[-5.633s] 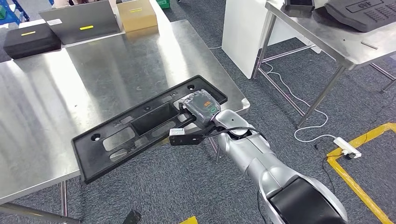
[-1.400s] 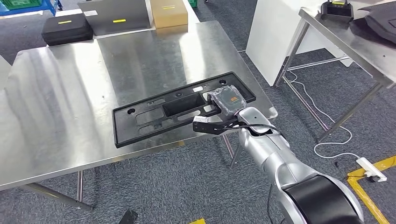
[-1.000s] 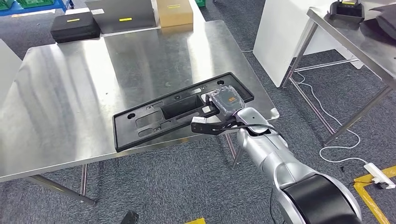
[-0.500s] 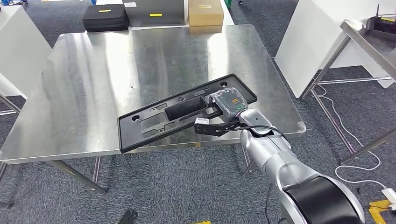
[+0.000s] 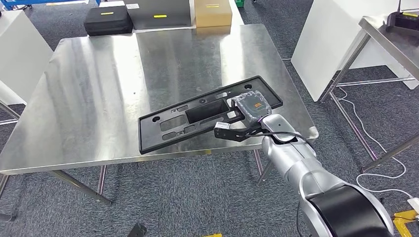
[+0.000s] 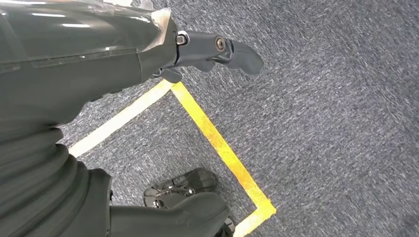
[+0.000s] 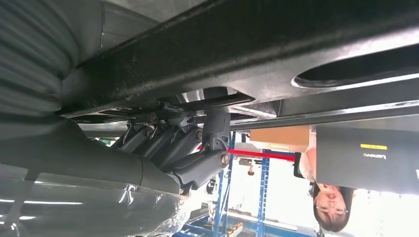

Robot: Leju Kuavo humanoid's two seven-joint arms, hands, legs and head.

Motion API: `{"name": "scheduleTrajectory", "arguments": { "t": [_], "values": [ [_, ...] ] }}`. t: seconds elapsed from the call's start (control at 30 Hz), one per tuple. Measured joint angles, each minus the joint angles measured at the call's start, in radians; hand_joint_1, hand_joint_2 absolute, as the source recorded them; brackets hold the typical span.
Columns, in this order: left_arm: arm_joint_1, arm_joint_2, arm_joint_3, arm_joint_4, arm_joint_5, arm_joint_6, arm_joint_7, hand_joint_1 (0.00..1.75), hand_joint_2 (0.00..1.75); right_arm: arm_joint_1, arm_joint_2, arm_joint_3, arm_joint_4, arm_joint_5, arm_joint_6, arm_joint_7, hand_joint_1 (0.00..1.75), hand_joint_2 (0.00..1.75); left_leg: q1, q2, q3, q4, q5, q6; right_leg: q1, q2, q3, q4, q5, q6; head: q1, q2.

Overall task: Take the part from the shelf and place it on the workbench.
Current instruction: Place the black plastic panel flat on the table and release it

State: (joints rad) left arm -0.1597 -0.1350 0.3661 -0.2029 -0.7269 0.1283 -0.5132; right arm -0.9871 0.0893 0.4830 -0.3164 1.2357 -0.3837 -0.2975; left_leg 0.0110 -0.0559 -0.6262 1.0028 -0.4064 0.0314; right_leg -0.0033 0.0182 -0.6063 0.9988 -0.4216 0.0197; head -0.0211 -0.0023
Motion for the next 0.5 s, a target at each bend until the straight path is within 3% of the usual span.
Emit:
{"name": "scheduleTrajectory", "arguments": {
  "t": [0.17, 0.5],
  "values": [
    [0.002, 0.0, 0.001, 0.0, -0.004, 0.0, -0.005, 0.0, 1.75, 0.0, -0.013, -0.003, 0.004, 0.0, 0.0, 0.002, 1.66, 1.75, 0.0, 0.0, 0.0, 0.0, -0.001, -0.008, 0.0, 0.0, 0.0, 0.0, 0.0, -0.001, 0.0, 0.0],
    [0.015, 0.002, 0.021, 0.0, 0.008, -0.01, -0.023, 0.0, 1.75, -0.013, -0.059, -0.032, 0.009, 0.001, -0.017, 0.068, 1.66, 1.75, -0.009, 0.0, -0.002, 0.0, 0.0, -0.007, -0.005, -0.001, 0.0, 0.0, 0.0, 0.0, 0.0, 0.0]
  ]
}}
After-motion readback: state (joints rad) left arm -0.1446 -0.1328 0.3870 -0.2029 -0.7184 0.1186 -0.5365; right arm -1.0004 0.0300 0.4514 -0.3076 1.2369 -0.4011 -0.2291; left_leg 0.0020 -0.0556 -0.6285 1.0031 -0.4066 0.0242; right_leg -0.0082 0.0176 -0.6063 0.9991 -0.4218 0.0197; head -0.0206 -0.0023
